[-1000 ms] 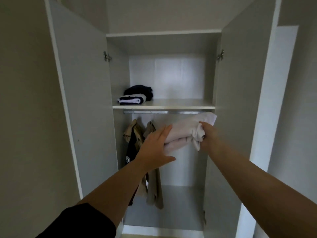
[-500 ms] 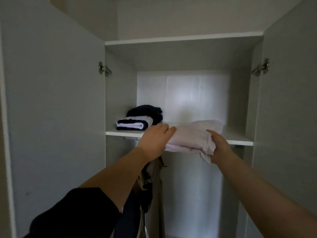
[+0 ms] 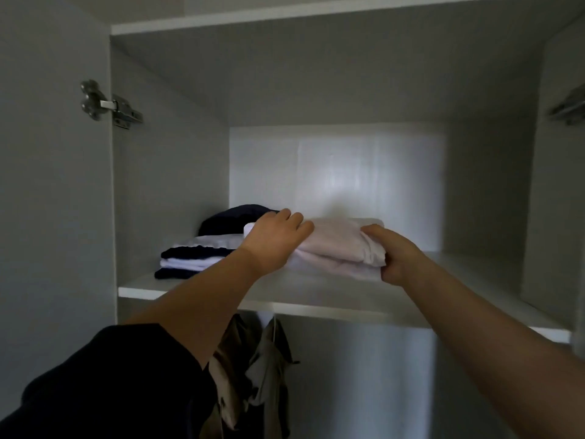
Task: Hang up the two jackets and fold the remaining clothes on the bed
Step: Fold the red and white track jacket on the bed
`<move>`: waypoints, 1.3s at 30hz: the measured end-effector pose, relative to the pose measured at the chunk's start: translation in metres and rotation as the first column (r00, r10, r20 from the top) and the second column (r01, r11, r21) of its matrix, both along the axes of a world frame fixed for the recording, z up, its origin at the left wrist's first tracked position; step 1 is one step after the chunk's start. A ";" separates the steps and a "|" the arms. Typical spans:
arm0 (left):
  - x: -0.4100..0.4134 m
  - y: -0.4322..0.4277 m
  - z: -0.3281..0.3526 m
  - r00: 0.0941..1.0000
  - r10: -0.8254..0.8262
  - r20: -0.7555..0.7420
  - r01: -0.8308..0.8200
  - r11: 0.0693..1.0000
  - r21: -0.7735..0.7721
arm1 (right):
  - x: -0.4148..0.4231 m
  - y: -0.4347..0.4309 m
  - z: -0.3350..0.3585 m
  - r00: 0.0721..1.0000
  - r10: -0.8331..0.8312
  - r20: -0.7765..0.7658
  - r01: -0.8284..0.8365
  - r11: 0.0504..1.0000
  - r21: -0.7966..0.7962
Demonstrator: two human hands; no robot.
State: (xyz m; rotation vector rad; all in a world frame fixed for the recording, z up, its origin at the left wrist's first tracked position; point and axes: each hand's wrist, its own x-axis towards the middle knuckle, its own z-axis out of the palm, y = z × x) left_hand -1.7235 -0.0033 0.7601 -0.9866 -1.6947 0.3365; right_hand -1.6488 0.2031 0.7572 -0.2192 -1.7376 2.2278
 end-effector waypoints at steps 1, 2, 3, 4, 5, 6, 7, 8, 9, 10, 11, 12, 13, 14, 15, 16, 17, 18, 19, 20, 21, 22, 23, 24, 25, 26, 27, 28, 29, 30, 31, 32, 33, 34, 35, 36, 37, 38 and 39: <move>-0.014 -0.002 0.006 1.000 0.000 -0.018 0.000 1.000 0.000 | -0.017 -0.002 0.006 0.999 -0.035 0.021 0.034 0.999 0.036; -0.027 -0.007 0.014 0.999 0.000 -0.045 0.000 1.000 0.003 | -0.033 -0.006 0.013 0.997 -0.070 0.038 0.068 0.995 0.069; -0.040 -0.014 0.021 0.998 0.008 -0.066 -0.007 1.000 0.004 | -0.050 -0.013 0.019 0.994 -0.100 0.042 0.095 0.991 0.096; -0.053 -0.023 0.029 0.996 0.030 -0.079 -0.030 1.000 0.004 | -0.067 -0.021 0.025 0.993 -0.115 0.030 0.110 0.987 0.116; -0.066 -0.034 0.035 0.994 0.059 -0.090 -0.059 0.998 0.005 | -0.085 -0.031 0.031 0.993 -0.118 0.009 0.115 0.985 0.126; -0.079 -0.047 0.041 0.991 0.087 -0.104 -0.087 0.996 0.006 | -0.104 -0.044 0.034 0.994 -0.112 -0.018 0.113 0.985 0.130; -0.092 -0.060 0.045 0.987 0.115 -0.115 -0.115 0.993 0.004 | -0.122 -0.058 0.036 0.994 -0.105 -0.044 0.109 0.986 0.128; -0.105 -0.074 0.048 0.982 0.147 -0.120 -0.147 0.989 0.005 | -0.138 -0.073 0.037 0.993 -0.101 -0.062 0.108 0.987 0.122; -0.116 -0.088 0.049 0.976 0.180 -0.123 -0.180 0.984 0.016 | -0.154 -0.088 0.037 0.992 -0.097 -0.081 0.106 0.988 0.115; -0.128 -0.101 0.049 0.969 0.211 -0.127 -0.208 0.977 0.037 | -0.168 -0.102 0.037 0.990 -0.087 -0.110 0.099 0.989 0.109; -0.139 -0.113 0.048 0.963 0.237 -0.129 -0.230 0.971 0.067 | -0.182 -0.115 0.036 0.985 -0.075 -0.154 0.092 0.990 0.106; -0.150 -0.123 0.045 0.957 0.263 -0.119 -0.251 0.962 0.103 | -0.197 -0.127 0.036 0.976 -0.070 -0.207 0.093 0.990 0.104; -0.160 -0.132 0.041 0.953 0.285 -0.101 -0.269 0.952 0.145 | -0.210 -0.136 0.034 0.965 -0.070 -0.253 0.101 0.989 0.111; -0.170 -0.139 0.036 0.950 0.306 -0.068 -0.290 0.939 0.183 | -0.222 -0.144 0.032 0.958 -0.068 -0.280 0.108 0.986 0.130; -0.178 -0.145 0.029 0.947 0.321 -0.024 -0.309 0.928 0.207 | -0.233 -0.151 0.025 0.957 -0.063 -0.282 0.111 0.981 0.157; -0.185 -0.150 0.022 0.943 0.330 0.032 -0.329 0.920 0.213 | -0.243 -0.156 0.016 0.965 -0.053 -0.256 0.103 0.977 0.185; -0.192 -0.153 0.013 0.939 0.333 0.090 -0.344 0.919 0.191 | -0.251 -0.159 0.005 0.981 -0.032 -0.193 0.070 0.979 0.192; -0.198 -0.155 0.003 0.932 0.328 0.155 -0.349 0.927 0.136 | -0.256 -0.161 -0.005 0.995 -0.008 -0.099 0.027 0.981 0.190; -0.202 -0.157 -0.005 0.921 0.323 0.217 -0.343 0.937 0.063 | -0.260 -0.161 -0.012 1.000 0.015 0.004 -0.015 0.983 0.182; -0.205 -0.158 -0.009 0.908 0.323 0.268 -0.339 0.941 0.011 | -0.262 -0.160 -0.015 0.997 0.027 0.068 -0.038 0.985 0.170; -0.208 -0.160 -0.009 0.899 0.323 0.297 -0.339 0.941 0.005 | -0.264 -0.159 -0.013 0.996 0.037 0.078 -0.049 0.985 0.164; -0.209 -0.162 -0.004 0.891 0.322 0.319 -0.349 0.937 0.028 | -0.268 -0.156 -0.008 0.997 0.054 0.046 -0.060 0.985 0.159; -0.212 -0.163 0.002 0.901 0.301 0.313 -0.342 0.936 0.084 | -0.270 -0.156 -0.001 0.998 0.069 -0.001 -0.068 0.987 0.143; -0.214 -0.165 0.007 0.904 0.296 0.310 -0.348 0.929 0.127 | -0.271 -0.156 0.003 0.996 0.080 -0.037 -0.075 0.989 0.127; -0.215 -0.167 0.011 0.890 0.319 0.325 -0.374 0.919 0.123 | -0.270 -0.157 0.004 0.995 0.091 -0.051 -0.085 0.989 0.122; -0.214 -0.168 0.012 0.863 0.362 0.353 -0.413 0.907 0.079 | -0.268 -0.159 0.002 0.994 0.105 -0.030 -0.100 0.986 0.134; -0.212 -0.167 0.013 0.813 0.422 0.402 -0.459 0.888 -0.006 | -0.266 -0.161 -0.002 0.993 0.121 0.018 -0.122 0.979 0.161; -0.209 -0.167 0.012 0.739 0.478 0.474 -0.488 0.866 -0.112 | -0.264 -0.162 -0.007 0.988 0.135 0.076 -0.147 0.970 0.192; -0.205 -0.167 0.015 0.654 0.513 0.556 -0.490 0.847 -0.205 | -0.262 -0.162 -0.008 0.982 0.147 0.121 -0.171 0.959 0.224; -0.202 -0.169 0.020 0.556 0.521 0.648 -0.470 0.840 -0.272 | -0.260 -0.162 -0.008 0.976 0.158 0.151 -0.193 0.949 0.250; -0.199 -0.172 0.029 0.438 0.500 0.747 -0.431 0.846 -0.313 | -0.258 -0.162 -0.006 0.972 0.165 0.169 -0.207 0.941 0.267; -0.196 -0.175 0.042 0.322 0.449 0.834 -0.385 0.866 -0.318 | -0.258 -0.163 -0.004 0.970 0.171 0.173 -0.214 0.939 0.268; -0.195 -0.175 0.056 0.244 0.371 0.896 -0.358 0.893 -0.272 | -0.259 -0.163 -0.004 0.970 0.174 0.168 -0.214 0.941 0.260; -0.197 -0.174 0.066 0.222 0.271 0.937 -0.356 0.917 -0.181 | -0.258 -0.164 -0.003 0.971 0.170 0.170 -0.210 0.944 0.255; -0.201 -0.170 0.072 0.248 0.167 0.954 -0.363 0.929 -0.068 | -0.256 -0.165 -0.002 0.970 0.163 0.181 -0.208 0.941 0.266; -0.208 -0.164 0.072 0.298 0.102 0.949 -0.392 0.920 0.024 | -0.257 -0.164 -0.002 0.969 0.161 0.186 -0.209 0.936 0.282; -0.214 -0.156 0.066 0.333 0.071 0.940 -0.431 0.899 0.085 | -0.258 -0.163 0.000 0.966 0.172 0.194 -0.224 0.930 0.291; -0.221 -0.149 0.054 0.342 0.063 0.938 -0.451 0.886 0.105 | -0.254 -0.163 0.005 0.955 0.193 0.224 -0.258 0.914 0.312; -0.227 -0.142 0.039 0.306 0.055 0.950 -0.472 0.875 0.102 | -0.251 -0.163 0.009 0.946 0.188 0.264 -0.282 0.880 0.383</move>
